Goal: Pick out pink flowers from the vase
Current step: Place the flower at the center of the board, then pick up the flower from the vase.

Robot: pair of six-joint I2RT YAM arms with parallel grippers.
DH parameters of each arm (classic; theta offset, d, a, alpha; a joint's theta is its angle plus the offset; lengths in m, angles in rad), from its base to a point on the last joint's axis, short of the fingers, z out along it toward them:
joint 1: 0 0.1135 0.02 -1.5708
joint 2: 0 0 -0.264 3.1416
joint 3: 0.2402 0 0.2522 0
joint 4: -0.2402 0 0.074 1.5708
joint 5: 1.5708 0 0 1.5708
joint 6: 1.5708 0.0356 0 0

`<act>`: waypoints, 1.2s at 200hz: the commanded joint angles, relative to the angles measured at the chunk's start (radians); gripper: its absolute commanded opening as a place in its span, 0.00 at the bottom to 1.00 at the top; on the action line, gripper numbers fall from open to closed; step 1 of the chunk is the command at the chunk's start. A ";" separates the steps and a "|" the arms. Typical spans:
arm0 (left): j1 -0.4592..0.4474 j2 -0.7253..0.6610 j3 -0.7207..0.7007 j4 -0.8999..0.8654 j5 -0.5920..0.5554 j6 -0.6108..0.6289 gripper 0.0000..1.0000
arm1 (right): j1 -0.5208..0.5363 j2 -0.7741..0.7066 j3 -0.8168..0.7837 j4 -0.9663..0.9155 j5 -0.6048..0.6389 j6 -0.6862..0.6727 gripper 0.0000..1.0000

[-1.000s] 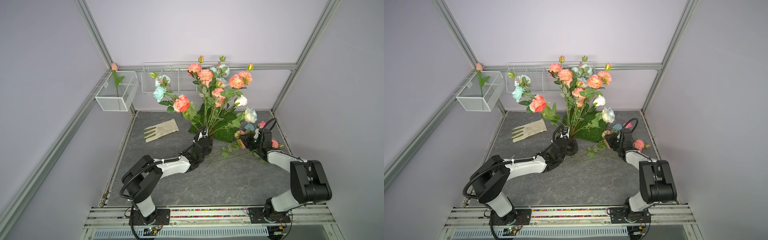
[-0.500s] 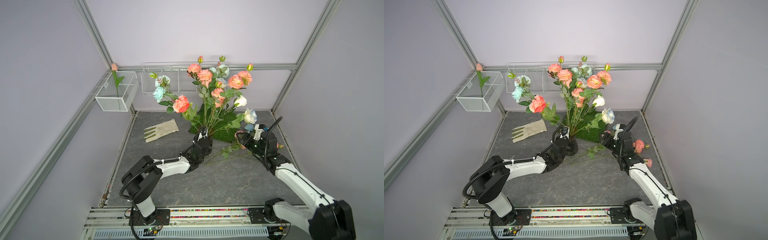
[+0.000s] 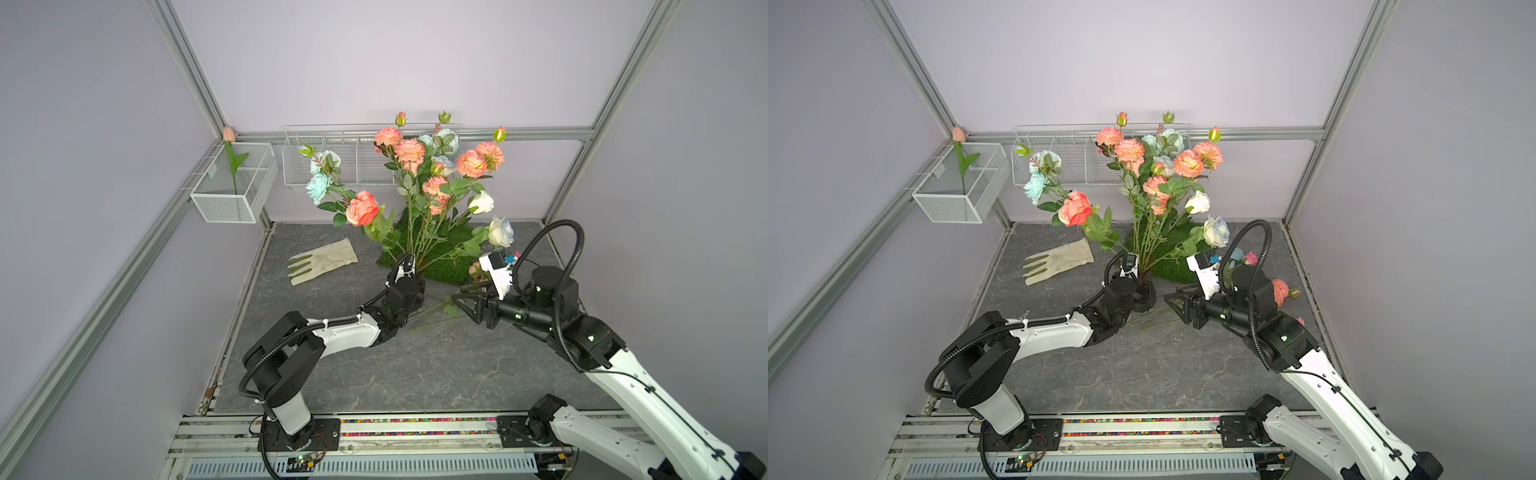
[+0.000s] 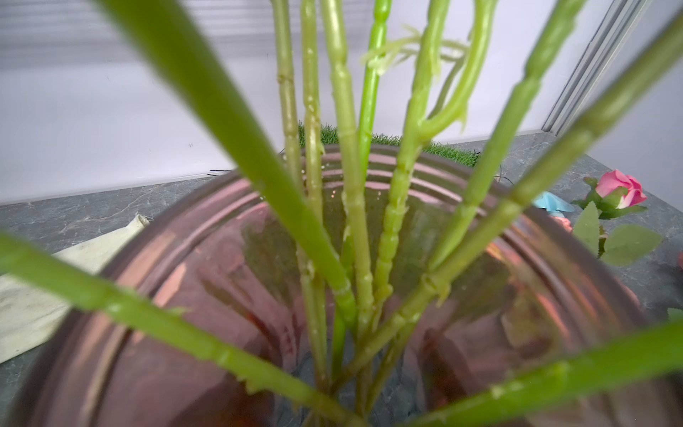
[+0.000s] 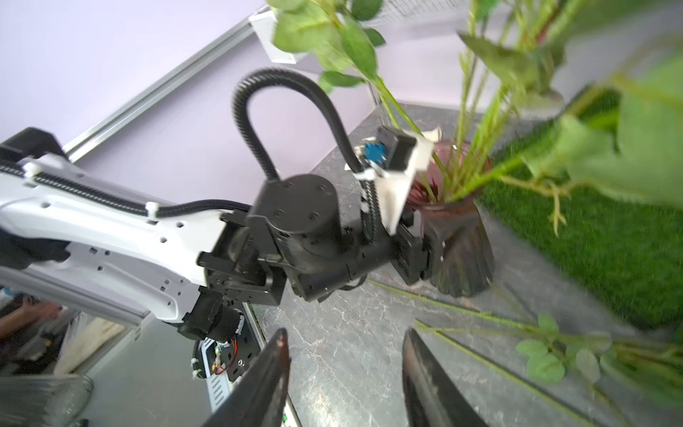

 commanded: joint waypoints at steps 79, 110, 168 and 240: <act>-0.009 0.043 -0.044 -0.162 0.096 -0.056 0.00 | -0.095 0.617 0.620 -0.015 -0.071 -0.163 0.40; -0.009 0.048 -0.046 -0.159 0.096 -0.056 0.00 | -0.096 0.755 0.758 -0.097 -0.148 -0.226 0.42; -0.009 0.054 -0.046 -0.152 0.089 -0.062 0.00 | -0.056 0.873 0.829 -0.222 -0.124 -0.319 0.52; -0.009 0.053 -0.046 -0.156 0.086 -0.064 0.00 | -0.011 0.943 0.838 -0.207 -0.076 -0.338 0.54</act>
